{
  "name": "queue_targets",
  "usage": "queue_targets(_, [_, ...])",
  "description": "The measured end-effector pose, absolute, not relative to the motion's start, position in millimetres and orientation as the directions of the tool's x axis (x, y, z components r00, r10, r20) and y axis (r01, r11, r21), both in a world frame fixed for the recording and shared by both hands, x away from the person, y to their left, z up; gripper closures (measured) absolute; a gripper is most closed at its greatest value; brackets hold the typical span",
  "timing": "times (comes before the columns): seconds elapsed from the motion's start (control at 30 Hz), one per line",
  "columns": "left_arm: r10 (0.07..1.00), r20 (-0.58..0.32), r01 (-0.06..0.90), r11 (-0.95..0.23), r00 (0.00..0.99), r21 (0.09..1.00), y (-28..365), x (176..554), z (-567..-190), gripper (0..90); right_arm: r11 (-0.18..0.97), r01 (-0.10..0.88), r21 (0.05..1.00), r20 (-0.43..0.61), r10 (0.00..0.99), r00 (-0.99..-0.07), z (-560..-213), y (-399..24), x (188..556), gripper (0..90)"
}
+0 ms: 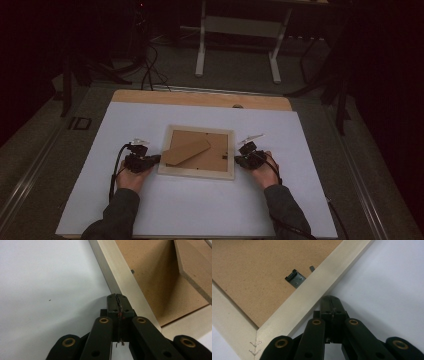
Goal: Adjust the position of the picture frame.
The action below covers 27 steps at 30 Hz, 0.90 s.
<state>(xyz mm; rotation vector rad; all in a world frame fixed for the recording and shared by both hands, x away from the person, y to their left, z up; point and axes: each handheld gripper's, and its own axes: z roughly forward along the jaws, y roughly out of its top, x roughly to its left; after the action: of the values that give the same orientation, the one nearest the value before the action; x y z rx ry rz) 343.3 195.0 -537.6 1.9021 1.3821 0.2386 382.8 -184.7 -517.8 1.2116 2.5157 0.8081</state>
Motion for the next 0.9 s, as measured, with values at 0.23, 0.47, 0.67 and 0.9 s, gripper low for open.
queue_targets(0.23, [0.876,-0.271,0.738,-0.131,0.399,0.662,194.5,341.1,-536.8,90.0,0.506,0.630,0.589,0.004,0.777,-0.629,-519.2,-183.8,386.7,90.0])
queue_targets(0.47, [0.878,-0.264,0.737,-0.137,0.400,0.662,193.4,339.6,-536.3,90.0,0.501,0.633,0.590,0.005,0.782,-0.623,-519.2,-183.4,390.2,90.0])
queue_targets(0.67, [0.876,-0.266,0.737,-0.139,0.403,0.661,193.7,339.5,-536.3,90.0,0.488,0.631,0.603,0.005,0.789,-0.614,-520.5,-184.2,387.8,90.0])
queue_targets(0.9, [0.872,-0.276,0.739,-0.133,0.404,0.661,194.2,339.0,-536.9,90.0,0.470,0.634,0.614,0.006,0.801,-0.599,-521.4,-183.9,388.9,90.0])
